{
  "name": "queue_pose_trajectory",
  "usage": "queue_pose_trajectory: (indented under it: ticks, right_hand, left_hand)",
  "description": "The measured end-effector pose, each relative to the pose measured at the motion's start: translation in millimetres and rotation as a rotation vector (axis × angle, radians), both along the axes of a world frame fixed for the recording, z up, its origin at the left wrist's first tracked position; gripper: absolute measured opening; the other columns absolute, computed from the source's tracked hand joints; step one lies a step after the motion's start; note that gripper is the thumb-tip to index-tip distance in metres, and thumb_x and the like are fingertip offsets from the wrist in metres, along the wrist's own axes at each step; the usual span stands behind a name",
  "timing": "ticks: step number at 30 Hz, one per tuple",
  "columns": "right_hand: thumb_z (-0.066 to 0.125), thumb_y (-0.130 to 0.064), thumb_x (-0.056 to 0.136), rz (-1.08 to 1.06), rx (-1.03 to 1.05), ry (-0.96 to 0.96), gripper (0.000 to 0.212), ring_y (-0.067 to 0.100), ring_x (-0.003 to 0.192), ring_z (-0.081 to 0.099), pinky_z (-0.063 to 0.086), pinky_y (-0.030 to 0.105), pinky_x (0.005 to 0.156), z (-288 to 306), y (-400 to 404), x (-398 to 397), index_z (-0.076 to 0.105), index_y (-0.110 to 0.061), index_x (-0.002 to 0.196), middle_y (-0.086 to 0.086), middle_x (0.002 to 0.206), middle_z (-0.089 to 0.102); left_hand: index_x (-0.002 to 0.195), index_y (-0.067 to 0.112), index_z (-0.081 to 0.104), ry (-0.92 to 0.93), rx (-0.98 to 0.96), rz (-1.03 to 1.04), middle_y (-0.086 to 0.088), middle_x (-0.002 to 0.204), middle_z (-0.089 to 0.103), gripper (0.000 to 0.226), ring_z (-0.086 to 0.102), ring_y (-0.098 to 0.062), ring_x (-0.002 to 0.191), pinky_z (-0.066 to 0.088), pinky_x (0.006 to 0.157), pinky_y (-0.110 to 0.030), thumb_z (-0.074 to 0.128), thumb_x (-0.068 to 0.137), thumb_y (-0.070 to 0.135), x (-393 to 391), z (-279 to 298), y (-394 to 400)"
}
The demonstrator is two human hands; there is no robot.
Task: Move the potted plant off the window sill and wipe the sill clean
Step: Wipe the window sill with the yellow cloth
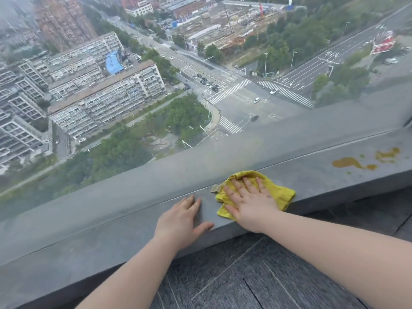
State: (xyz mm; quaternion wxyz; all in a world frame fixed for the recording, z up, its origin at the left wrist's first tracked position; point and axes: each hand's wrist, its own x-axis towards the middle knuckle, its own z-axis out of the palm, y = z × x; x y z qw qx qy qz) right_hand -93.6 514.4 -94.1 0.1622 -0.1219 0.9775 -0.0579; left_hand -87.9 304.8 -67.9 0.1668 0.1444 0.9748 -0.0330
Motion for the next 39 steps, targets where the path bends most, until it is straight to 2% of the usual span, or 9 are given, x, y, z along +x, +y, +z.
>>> queue_pose_trajectory:
  ticks: [3,7,13,16,18,22,26,35,39]
  right_hand:
    - [0.011,-0.058,0.098,0.093,-0.011,-0.022,0.060,0.023,0.149,-0.012,-0.015,0.052,0.117,1,-17,2,-0.007,-0.037,0.152,-0.005,0.162,-0.010]
    - [0.013,-0.061,0.097,0.138,-0.016,-0.012,0.061,0.014,0.149,-0.012,-0.012,0.045,0.119,5,-1,6,-0.003,-0.041,0.151,-0.011,0.162,-0.009]
    - [0.009,-0.065,0.094,-0.195,0.077,-0.034,0.063,0.011,0.148,-0.011,-0.008,0.042,0.120,8,84,7,-0.006,-0.043,0.151,-0.014,0.161,-0.010]
    - [0.009,-0.061,0.096,-0.275,0.088,-0.070,0.062,0.016,0.149,-0.013,-0.011,0.045,0.119,8,86,4,-0.007,-0.040,0.152,-0.010,0.162,-0.011]
    - [0.009,-0.059,0.097,-0.237,0.075,-0.061,0.061,0.018,0.149,-0.013,-0.013,0.047,0.117,8,67,5,-0.009,-0.038,0.152,-0.008,0.162,-0.011]
    - [0.011,-0.059,0.097,0.022,0.028,-0.048,0.060,0.018,0.148,-0.016,-0.015,0.050,0.117,8,20,13,-0.009,-0.040,0.151,-0.009,0.161,-0.013]
    - [0.015,-0.061,0.097,0.094,0.002,-0.021,0.060,0.012,0.148,-0.013,-0.014,0.044,0.118,8,21,16,-0.003,-0.042,0.151,-0.012,0.162,-0.008]
    - [0.009,-0.066,0.093,-0.282,0.084,0.002,0.064,0.009,0.149,-0.009,-0.008,0.041,0.120,7,120,19,-0.003,-0.043,0.151,-0.015,0.161,-0.007]
    - [0.008,-0.062,0.095,-0.351,0.095,-0.011,0.062,0.016,0.149,-0.012,-0.010,0.048,0.119,9,114,23,-0.005,-0.040,0.152,-0.010,0.162,-0.010]
  left_hand:
    - [0.152,0.031,0.015,0.010,0.010,-0.001,0.010,0.160,0.012,0.097,0.016,-0.009,0.146,0.021,0.116,-0.029,0.021,0.072,0.084,2,0,1]
    - [0.152,0.029,0.016,0.027,0.022,-0.007,0.009,0.160,0.013,0.091,0.018,-0.011,0.146,0.022,0.115,-0.030,0.028,0.078,0.080,4,-1,0]
    - [0.152,0.030,0.013,0.013,0.036,-0.013,0.010,0.161,0.010,0.088,0.014,-0.010,0.147,0.024,0.116,-0.031,0.031,0.081,0.077,2,-5,-1]
    - [0.152,0.031,0.014,0.017,0.028,-0.018,0.011,0.160,0.010,0.088,0.014,-0.010,0.147,0.025,0.115,-0.032,0.030,0.080,0.079,1,-4,-2]
    - [0.152,0.031,0.016,0.021,0.023,-0.019,0.011,0.160,0.012,0.086,0.015,-0.010,0.147,0.026,0.114,-0.032,0.031,0.081,0.078,1,-3,-1]
    - [0.151,0.030,0.020,0.016,0.016,-0.009,0.010,0.159,0.016,0.087,0.021,-0.012,0.145,0.028,0.113,-0.033,0.034,0.080,0.078,2,-1,2]
    - [0.151,0.031,0.021,0.027,0.014,-0.008,0.010,0.159,0.017,0.087,0.022,-0.011,0.144,0.028,0.113,-0.032,0.035,0.080,0.078,4,-1,2]
    - [0.151,0.032,0.017,0.033,-0.017,-0.038,0.012,0.159,0.015,0.087,0.019,-0.011,0.145,0.029,0.113,-0.033,0.031,0.080,0.080,11,3,4]
    - [0.152,0.032,0.017,0.039,-0.034,-0.044,0.012,0.159,0.015,0.087,0.019,-0.011,0.145,0.028,0.113,-0.032,0.030,0.080,0.080,19,6,8]
